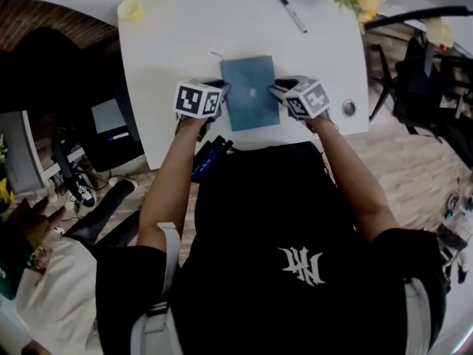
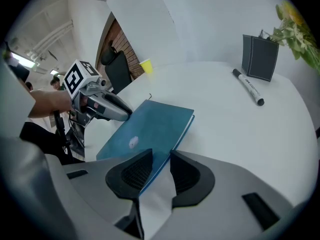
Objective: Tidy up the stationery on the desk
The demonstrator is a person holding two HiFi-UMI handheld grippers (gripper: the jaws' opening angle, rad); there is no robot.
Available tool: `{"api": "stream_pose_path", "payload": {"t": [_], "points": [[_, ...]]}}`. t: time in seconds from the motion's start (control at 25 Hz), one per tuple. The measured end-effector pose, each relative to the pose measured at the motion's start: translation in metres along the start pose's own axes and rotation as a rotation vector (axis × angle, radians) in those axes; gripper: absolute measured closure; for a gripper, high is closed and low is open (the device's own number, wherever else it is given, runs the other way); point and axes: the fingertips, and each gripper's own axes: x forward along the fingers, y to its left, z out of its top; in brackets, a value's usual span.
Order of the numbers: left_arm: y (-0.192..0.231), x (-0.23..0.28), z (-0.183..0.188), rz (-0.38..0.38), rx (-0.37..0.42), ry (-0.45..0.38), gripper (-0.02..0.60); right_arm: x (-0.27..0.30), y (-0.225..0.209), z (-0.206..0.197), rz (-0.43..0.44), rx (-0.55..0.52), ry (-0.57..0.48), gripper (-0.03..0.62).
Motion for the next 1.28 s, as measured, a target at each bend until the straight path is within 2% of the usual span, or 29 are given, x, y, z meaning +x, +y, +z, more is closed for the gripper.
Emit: {"api": "stream_pose_path", "payload": {"t": [0.12,0.2,0.32,0.52,0.76,0.88,1.12,1.28], "points": [[0.005,-0.006,0.001,0.004,0.000,-0.002,0.495,0.000,0.002,0.002,0.019,-0.019,0.011,0.468],[0.009,-0.012,0.009,0.020,-0.012,-0.033,0.483,-0.006,0.000,0.006,0.023,-0.045,0.000,0.419],[0.014,-0.023,0.028,0.050,-0.015,-0.098,0.483,-0.022,-0.008,0.028,0.010,-0.060,-0.068,0.410],[0.007,-0.035,0.066,0.056,0.021,-0.167,0.488,-0.043,-0.041,0.073,-0.067,-0.103,-0.176,0.411],[0.000,-0.021,0.115,0.051,0.064,-0.211,0.489,-0.059,-0.111,0.120,-0.190,-0.091,-0.258,0.411],[-0.006,-0.014,0.127,0.056,0.079,-0.214,0.489,-0.059,-0.139,0.138,-0.232,-0.069,-0.278,0.411],[-0.018,0.004,0.143,0.049,0.076,-0.230,0.489,-0.035,-0.179,0.150,-0.257,-0.099,-0.200,0.417],[-0.019,0.015,0.141,0.042,0.071,-0.221,0.489,-0.025,-0.183,0.152,-0.251,-0.137,-0.171,0.478]]}}
